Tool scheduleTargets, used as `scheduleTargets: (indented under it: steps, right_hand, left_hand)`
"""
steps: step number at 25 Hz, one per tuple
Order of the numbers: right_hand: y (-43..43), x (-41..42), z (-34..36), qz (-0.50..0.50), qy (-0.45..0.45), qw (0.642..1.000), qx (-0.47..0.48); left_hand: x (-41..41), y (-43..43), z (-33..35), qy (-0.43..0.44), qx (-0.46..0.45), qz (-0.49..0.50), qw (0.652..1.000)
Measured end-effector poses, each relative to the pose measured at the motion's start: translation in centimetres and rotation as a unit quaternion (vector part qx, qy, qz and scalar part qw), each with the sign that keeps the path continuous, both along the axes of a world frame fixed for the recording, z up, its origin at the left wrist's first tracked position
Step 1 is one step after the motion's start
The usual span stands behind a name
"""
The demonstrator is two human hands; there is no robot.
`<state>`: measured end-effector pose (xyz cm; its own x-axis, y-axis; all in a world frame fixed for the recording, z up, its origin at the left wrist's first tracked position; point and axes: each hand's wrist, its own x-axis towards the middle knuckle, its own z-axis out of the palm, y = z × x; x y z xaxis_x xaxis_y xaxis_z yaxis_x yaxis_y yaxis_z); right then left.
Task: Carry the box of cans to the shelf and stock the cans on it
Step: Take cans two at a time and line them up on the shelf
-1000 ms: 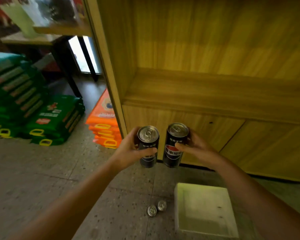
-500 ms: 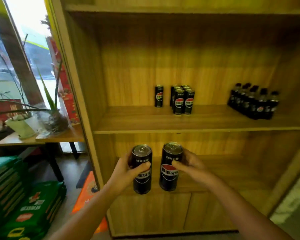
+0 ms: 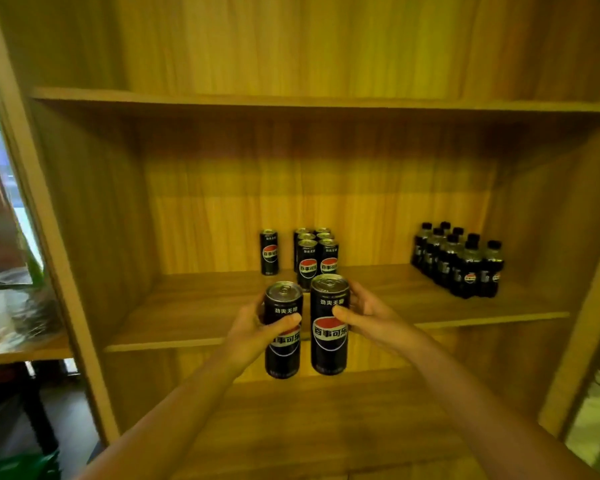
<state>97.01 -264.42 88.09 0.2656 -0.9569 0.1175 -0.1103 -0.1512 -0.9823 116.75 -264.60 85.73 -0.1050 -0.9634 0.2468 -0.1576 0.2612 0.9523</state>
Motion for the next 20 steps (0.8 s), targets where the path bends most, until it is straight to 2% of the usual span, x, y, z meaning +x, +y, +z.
scheduleTargets:
  steps: [8, 11, 20]
  right_hand:
    - [-14.4, -4.9, -0.9, 0.012, -0.005, 1.0, 0.021]
    - [-17.8, -5.3, -1.9, 0.004, 0.0, 1.0, 0.002]
    - [-23.9, -4.7, -5.4, -0.017, -0.022, 0.999, -0.019]
  left_hand:
    - [-6.1, -12.5, -1.1, 0.04, 0.02, 0.053, 0.998]
    - [-7.2, -16.5, -1.6, 0.014, 0.012, 0.049, 0.999]
    - [-7.6, -23.7, -3.8, 0.03, 0.019, 0.055, 0.998]
